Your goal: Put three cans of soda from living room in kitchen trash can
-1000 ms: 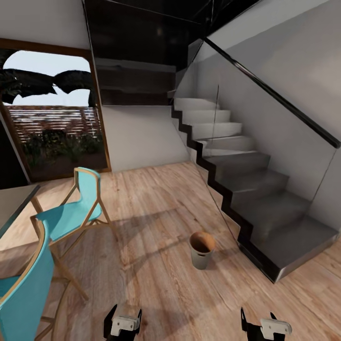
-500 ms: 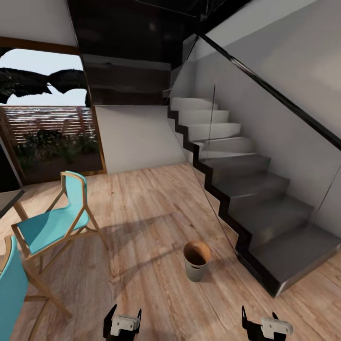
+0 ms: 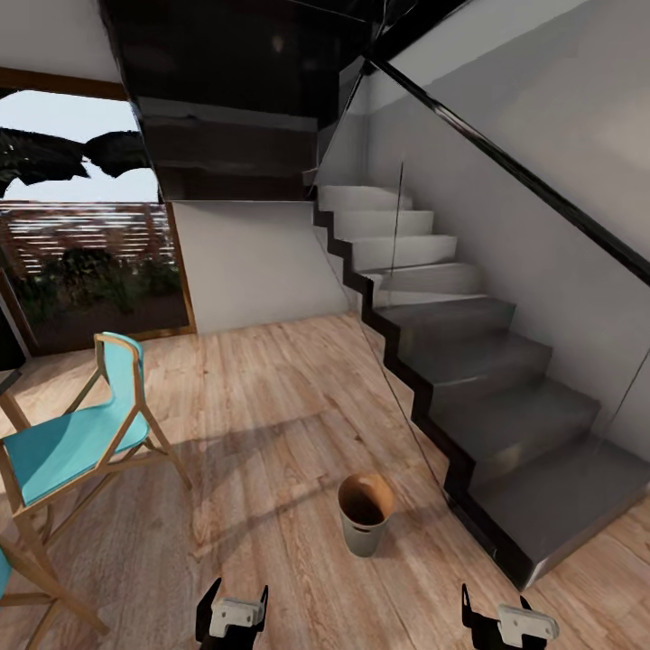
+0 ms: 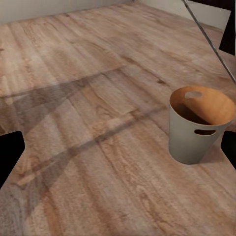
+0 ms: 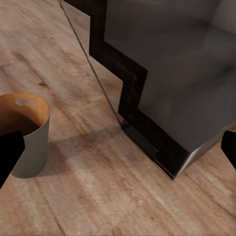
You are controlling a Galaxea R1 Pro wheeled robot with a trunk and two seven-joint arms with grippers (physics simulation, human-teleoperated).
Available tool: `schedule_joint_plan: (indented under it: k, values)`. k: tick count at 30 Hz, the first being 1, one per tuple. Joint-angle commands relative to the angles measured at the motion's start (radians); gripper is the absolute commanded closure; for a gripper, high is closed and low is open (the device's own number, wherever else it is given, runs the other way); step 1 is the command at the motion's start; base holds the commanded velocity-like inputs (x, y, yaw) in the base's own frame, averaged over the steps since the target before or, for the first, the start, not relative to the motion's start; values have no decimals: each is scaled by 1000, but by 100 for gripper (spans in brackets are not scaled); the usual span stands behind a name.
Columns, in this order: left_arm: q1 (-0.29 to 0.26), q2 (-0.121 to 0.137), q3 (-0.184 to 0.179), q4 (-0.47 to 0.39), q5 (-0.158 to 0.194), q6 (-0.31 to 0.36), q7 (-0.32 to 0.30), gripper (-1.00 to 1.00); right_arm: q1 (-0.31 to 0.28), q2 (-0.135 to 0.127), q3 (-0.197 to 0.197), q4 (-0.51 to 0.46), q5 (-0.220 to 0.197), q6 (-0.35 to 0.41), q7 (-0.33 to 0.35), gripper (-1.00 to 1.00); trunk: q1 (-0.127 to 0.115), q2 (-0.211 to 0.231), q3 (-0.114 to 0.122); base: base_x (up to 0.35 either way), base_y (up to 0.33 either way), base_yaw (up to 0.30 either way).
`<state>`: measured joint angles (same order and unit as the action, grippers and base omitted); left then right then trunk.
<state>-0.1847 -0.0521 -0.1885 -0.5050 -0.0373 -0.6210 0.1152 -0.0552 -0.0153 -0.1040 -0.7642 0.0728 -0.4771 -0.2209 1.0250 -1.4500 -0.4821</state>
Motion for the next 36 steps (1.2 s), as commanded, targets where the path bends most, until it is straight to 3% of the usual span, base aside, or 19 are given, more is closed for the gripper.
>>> schedule_joint_plan:
  k: [1,6,17,35,36]
  values:
    - [0,0,1,-2,3,-6,0,-100,0,0,8,0,1,1,0,-100,0,0,0,25,-17,0]
    - [0,1,2,-2,6,-20,0,-100,0,-1,34,3,0,1,-1,-100,0,0,0,11,-8,0]
    - [0,2,3,0,7,-21,0,-100,0,-2,41,5,-1,2,-1,-100,0,0,0,19,0,0]
    - [-1,2,8,-2,13,-15,4,-100,-1,-2,78,8,-4,15,7,-100,0,0,0,294,0,0]
    - [-1,2,9,-9,13,-16,4,-100,-12,-2,80,7,-6,54,7,-100,0,0,0,314,0,0]
